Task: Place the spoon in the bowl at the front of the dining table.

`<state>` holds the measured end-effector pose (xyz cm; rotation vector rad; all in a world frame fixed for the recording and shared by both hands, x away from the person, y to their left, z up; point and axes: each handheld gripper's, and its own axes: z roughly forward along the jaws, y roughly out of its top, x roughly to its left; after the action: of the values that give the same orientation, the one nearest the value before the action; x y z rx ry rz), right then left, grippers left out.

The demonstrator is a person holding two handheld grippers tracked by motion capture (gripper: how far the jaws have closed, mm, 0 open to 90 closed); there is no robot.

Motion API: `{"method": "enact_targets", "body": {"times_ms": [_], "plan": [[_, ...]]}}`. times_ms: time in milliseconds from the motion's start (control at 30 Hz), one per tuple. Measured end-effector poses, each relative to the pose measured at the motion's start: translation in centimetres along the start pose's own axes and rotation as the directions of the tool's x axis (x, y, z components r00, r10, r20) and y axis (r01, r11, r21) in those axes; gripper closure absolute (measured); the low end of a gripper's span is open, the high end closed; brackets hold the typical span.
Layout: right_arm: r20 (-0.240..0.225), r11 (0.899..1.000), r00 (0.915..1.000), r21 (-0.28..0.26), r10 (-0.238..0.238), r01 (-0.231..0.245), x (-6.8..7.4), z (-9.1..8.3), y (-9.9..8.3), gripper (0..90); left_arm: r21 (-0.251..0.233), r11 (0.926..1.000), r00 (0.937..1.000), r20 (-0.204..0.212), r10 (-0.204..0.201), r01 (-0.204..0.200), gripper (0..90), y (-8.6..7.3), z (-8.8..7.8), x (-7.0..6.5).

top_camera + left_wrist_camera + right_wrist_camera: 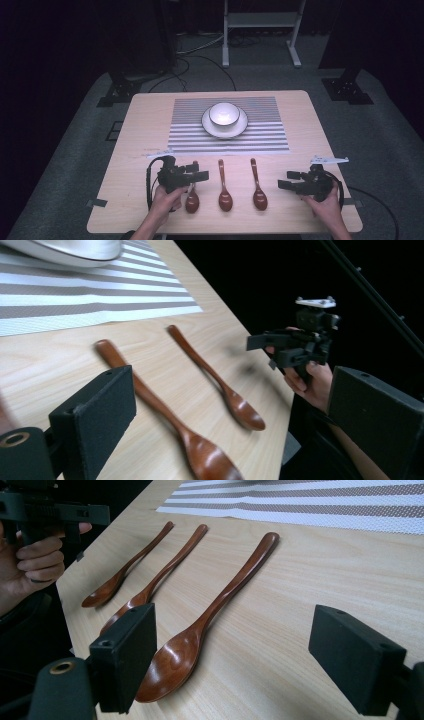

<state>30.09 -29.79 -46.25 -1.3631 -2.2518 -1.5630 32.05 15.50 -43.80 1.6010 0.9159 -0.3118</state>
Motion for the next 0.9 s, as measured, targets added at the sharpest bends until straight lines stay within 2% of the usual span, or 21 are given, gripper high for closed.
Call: {"method": "enact_targets", "body": {"times_ms": [200, 333, 467, 533, 700, 867, 900], "plan": [[-0.009, 1.000, 0.9999, -0.011, 0.008, -0.009, -0.1, -0.3, 0.2, 18.0, 0.047, 0.9988, 0.9995, 0.032, 0.009, -0.011, 4.6, 0.2, 1.8, -1.2], [-0.013, 1.000, 0.9998, -0.022, 0.015, -0.016, -0.3, -0.5, 0.4, 18.0, 0.102, 0.9945, 0.9981, 0.059, 0.016, -0.022, 4.6, 0.3, 3.4, -2.2], [-0.011, 1.000, 0.9998, -0.023, 0.018, -0.018, -0.5, -0.5, 0.4, 18.0, 0.128, 0.9915, 0.9960, 0.089, 0.010, -0.022, 4.6, 0.5, 4.6, -2.9], [-0.007, 0.999, 0.9998, -0.026, 0.020, -0.020, -0.5, -0.6, 0.5, 18.0, 0.155, 0.9872, 0.9934, 0.113, 0.021, -0.038, 4.6, 0.6, 5.8, -3.6], [-0.008, 0.999, 0.9997, -0.033, 0.023, -0.023, -0.8, -0.9, 0.5, 18.0, 0.212, 0.9762, 0.9876, 0.157, 0.013, -0.046, 4.6, 0.2, 8.2, -4.8], [-0.013, 0.998, 0.9990, -0.036, 0.042, -0.042, -1.1, -0.9, 0.5, 18.0, 0.284, 0.9584, 0.9811, 0.192, -0.023, -0.033, 4.6, -1.0, 10.7, -5.7], [-0.014, 0.999, 0.9990, -0.033, 0.043, -0.043, -1.2, -0.8, 0.5, 18.0, 0.303, 0.9525, 0.9796, 0.198, -0.033, -0.030, 4.6, -1.4, 11.2, -5.9]]}}
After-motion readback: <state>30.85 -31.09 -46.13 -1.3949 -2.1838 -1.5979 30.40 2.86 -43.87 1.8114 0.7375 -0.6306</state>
